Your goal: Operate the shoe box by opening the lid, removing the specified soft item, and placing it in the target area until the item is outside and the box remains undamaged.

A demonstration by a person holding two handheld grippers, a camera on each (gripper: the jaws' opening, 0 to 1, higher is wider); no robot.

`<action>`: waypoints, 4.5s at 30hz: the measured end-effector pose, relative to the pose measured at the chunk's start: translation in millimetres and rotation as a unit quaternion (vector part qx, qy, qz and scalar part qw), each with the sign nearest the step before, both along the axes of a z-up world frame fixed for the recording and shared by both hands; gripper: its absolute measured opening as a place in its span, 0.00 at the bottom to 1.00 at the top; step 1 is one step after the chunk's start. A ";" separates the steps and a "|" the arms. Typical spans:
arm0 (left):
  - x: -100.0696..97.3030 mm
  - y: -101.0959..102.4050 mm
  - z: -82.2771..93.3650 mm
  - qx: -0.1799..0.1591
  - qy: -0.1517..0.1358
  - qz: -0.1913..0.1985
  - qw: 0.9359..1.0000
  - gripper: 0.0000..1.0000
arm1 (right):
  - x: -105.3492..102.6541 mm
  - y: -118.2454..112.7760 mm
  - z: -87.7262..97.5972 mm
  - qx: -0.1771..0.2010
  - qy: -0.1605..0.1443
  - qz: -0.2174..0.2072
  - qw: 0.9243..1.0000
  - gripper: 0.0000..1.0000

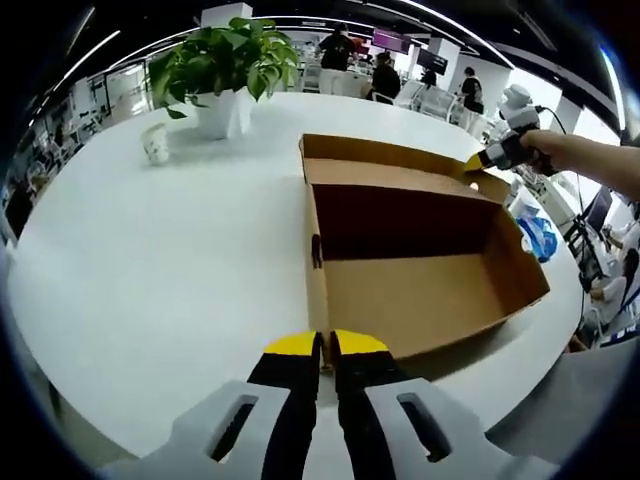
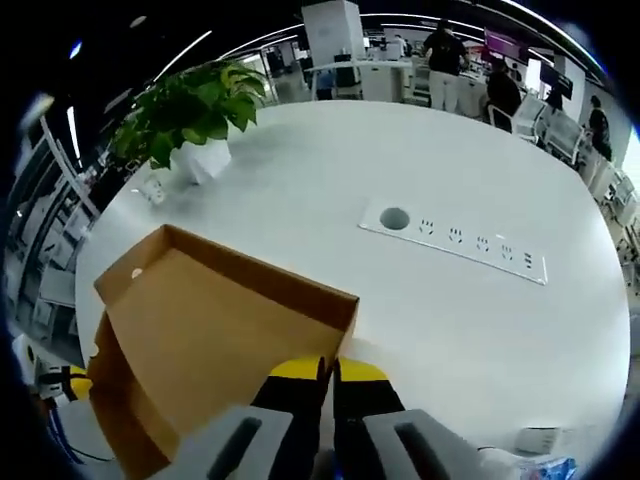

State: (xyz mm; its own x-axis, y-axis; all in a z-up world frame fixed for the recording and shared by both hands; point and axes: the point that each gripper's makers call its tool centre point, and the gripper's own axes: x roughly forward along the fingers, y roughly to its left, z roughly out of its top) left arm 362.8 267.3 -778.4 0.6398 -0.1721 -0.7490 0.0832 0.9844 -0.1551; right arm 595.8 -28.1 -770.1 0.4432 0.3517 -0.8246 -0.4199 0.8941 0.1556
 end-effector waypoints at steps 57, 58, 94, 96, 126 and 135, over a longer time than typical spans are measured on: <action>-7.0 -10.4 8.2 -0.012 -0.011 0.010 1.000 0.03 | -86.2 10.7 118.0 0.047 -0.265 0.050 0.962 0.00; -7.1 -10.5 8.3 -0.012 -0.012 0.010 1.000 0.03 | -85.2 9.5 116.6 0.047 -0.266 0.050 0.962 0.00; -2.2 -13.3 11.8 0.011 -0.035 -0.025 0.999 0.05 | -161.7 -0.1 90.3 0.063 -0.265 0.037 0.961 0.00; -0.9 -14.1 15.2 0.013 -0.042 -0.028 0.999 0.06 | -164.6 -1.5 89.2 0.061 -0.268 0.036 0.961 0.00; -4.3 -25.4 51.1 0.038 -0.128 -0.125 0.983 0.28 | -215.5 1.7 42.9 0.052 -0.227 0.143 0.962 0.13; -15.1 -29.1 37.1 0.042 -0.112 -0.151 0.981 0.34 | -232.5 10.3 24.4 0.032 -0.216 0.205 0.954 0.22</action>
State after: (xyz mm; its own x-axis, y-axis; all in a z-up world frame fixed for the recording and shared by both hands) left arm 347.7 238.2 -741.3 0.7188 -0.3224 -0.6160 0.3960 0.9181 -0.0184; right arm 363.2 -17.8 -745.7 0.5510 0.6121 -0.5673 -0.7693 0.6359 -0.0612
